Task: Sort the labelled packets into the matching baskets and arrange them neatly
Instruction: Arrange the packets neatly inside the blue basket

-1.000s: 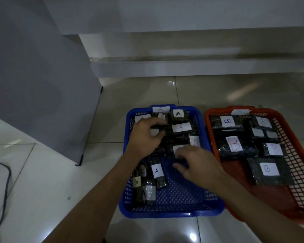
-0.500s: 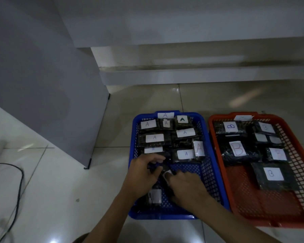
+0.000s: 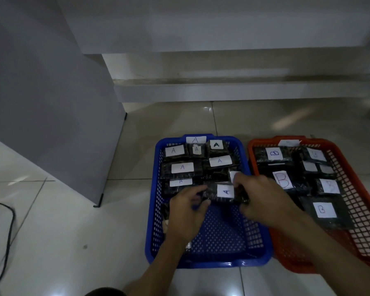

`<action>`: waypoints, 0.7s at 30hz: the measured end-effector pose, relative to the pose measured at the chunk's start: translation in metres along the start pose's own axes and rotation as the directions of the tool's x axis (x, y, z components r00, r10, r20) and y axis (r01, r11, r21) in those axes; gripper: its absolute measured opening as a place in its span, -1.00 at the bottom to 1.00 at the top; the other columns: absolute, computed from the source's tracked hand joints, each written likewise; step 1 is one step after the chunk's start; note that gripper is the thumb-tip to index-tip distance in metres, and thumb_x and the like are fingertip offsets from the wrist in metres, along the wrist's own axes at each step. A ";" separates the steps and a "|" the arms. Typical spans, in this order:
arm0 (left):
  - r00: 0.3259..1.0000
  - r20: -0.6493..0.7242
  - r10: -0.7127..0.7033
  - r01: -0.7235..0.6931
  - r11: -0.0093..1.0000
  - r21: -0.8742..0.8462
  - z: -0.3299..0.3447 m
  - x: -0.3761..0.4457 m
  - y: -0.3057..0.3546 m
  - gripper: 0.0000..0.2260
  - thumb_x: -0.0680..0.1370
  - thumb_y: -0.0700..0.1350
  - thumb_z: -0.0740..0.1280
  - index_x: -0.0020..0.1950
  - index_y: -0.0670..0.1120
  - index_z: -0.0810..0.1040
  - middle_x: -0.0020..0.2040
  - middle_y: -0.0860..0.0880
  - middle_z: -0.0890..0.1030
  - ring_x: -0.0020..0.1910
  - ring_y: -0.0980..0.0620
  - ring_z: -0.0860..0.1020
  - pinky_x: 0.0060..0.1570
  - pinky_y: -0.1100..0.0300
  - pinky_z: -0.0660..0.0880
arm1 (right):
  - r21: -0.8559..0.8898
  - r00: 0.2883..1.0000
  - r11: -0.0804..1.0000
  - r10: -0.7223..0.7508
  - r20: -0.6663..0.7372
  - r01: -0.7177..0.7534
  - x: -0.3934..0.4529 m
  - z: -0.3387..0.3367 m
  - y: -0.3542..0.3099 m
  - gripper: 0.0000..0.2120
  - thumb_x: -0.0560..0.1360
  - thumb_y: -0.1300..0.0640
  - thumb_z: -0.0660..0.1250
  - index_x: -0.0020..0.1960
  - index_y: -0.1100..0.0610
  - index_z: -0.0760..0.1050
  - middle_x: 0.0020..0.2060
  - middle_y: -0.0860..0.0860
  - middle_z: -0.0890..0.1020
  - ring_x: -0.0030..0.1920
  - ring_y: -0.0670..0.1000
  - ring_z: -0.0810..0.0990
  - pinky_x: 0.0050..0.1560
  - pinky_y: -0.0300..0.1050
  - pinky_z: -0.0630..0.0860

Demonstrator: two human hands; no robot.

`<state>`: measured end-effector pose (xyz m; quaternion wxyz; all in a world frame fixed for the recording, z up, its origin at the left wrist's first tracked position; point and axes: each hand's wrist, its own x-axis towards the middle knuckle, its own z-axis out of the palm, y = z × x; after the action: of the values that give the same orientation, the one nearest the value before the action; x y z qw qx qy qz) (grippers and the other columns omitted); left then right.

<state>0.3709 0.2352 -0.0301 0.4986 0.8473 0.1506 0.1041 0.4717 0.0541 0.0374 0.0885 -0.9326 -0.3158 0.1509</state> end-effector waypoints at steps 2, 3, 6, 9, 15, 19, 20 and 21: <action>0.995 -0.066 -0.075 0.071 0.996 -0.052 0.014 0.012 0.006 -0.66 0.50 -0.19 0.47 0.27 -0.03 0.60 0.07 -0.03 0.67 -0.04 0.16 0.64 0.01 0.31 0.60 | 0.022 0.998 0.999 -0.046 -0.048 0.047 0.020 0.001 0.017 -0.60 0.31 0.20 0.53 0.05 -0.02 0.45 -0.17 -0.13 0.55 -0.13 -0.01 0.59 -0.23 -0.13 0.51; 0.989 -0.093 -0.111 0.105 0.992 -0.068 0.019 0.017 0.010 -0.66 0.51 -0.21 0.45 0.27 -0.05 0.60 0.06 -0.05 0.68 -0.05 0.16 0.64 0.01 0.37 0.58 | 0.026 0.996 0.997 -0.070 -0.062 0.071 0.029 0.004 0.025 -0.59 0.30 0.18 0.53 0.06 -0.03 0.46 -0.13 -0.12 0.55 -0.06 0.01 0.59 -0.15 -0.12 0.52; 0.966 -0.186 -0.179 0.173 0.984 -0.051 0.029 0.024 0.018 -0.68 0.52 -0.25 0.44 0.27 -0.09 0.61 0.04 -0.04 0.70 -0.11 0.21 0.62 -0.08 0.58 0.46 | -0.024 0.986 0.995 -0.101 -0.132 0.099 0.040 0.013 0.037 -0.54 0.32 0.12 0.54 0.15 -0.06 0.47 0.18 0.01 0.54 0.31 0.13 0.45 0.27 0.05 0.48; 0.954 -0.221 -0.202 0.202 0.979 -0.021 0.033 0.028 0.019 -0.69 0.52 -0.24 0.44 0.26 -0.09 0.61 0.02 -0.03 0.70 -0.15 0.23 0.61 -0.14 0.63 0.42 | -0.004 0.977 0.995 -0.100 -0.190 0.101 0.042 0.017 0.041 -0.53 0.36 0.17 0.56 0.24 0.05 0.55 0.25 0.11 0.58 0.38 0.15 0.42 0.39 0.11 0.37; 0.953 -0.293 0.072 -0.009 0.977 0.211 0.015 0.032 0.013 -0.61 0.46 -0.27 0.43 0.25 0.01 0.61 0.13 0.01 0.60 0.08 0.06 0.52 0.10 0.20 0.52 | 0.030 0.962 0.990 -0.127 -0.241 0.138 0.042 0.028 0.046 -0.53 0.36 0.15 0.59 0.25 0.09 0.59 0.18 0.05 0.65 0.26 0.10 0.55 0.26 0.10 0.51; 0.994 -0.018 0.107 -0.086 0.874 0.479 -0.029 0.069 0.007 -0.43 0.41 -0.20 0.43 0.40 0.06 0.46 0.35 0.02 0.49 0.35 -0.06 0.33 0.31 -0.10 0.32 | -0.022 0.948 0.976 -0.215 -0.235 0.216 0.050 0.025 0.039 -0.52 0.37 0.01 0.59 0.23 0.09 0.58 0.11 0.02 0.66 0.15 0.05 0.58 0.17 0.07 0.55; 0.995 0.088 0.041 -0.080 0.855 0.512 -0.040 0.081 0.006 -0.41 0.43 -0.15 0.44 0.44 0.06 0.41 0.38 0.01 0.46 0.38 -0.07 0.31 0.36 -0.13 0.28 | -0.015 0.945 0.970 -0.242 -0.220 0.244 0.052 0.027 0.036 -0.52 0.38 0.02 0.58 0.25 0.10 0.57 0.12 0.03 0.66 0.15 0.05 0.59 0.15 0.07 0.56; 0.984 0.179 -0.014 -0.087 0.833 0.547 -0.049 0.093 0.005 -0.40 0.44 -0.11 0.46 0.46 0.06 0.39 0.39 0.00 0.45 0.39 -0.08 0.31 0.37 -0.13 0.29 | -0.005 0.941 0.963 -0.263 -0.211 0.268 0.053 0.029 0.034 -0.53 0.40 0.05 0.57 0.26 0.11 0.57 0.12 0.04 0.67 0.14 0.06 0.61 0.13 0.07 0.58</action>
<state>0.4420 0.3060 0.0001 0.2421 0.9635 0.1134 -0.0093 0.5214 0.0624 -0.0103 0.1519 -0.8910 -0.4257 0.0420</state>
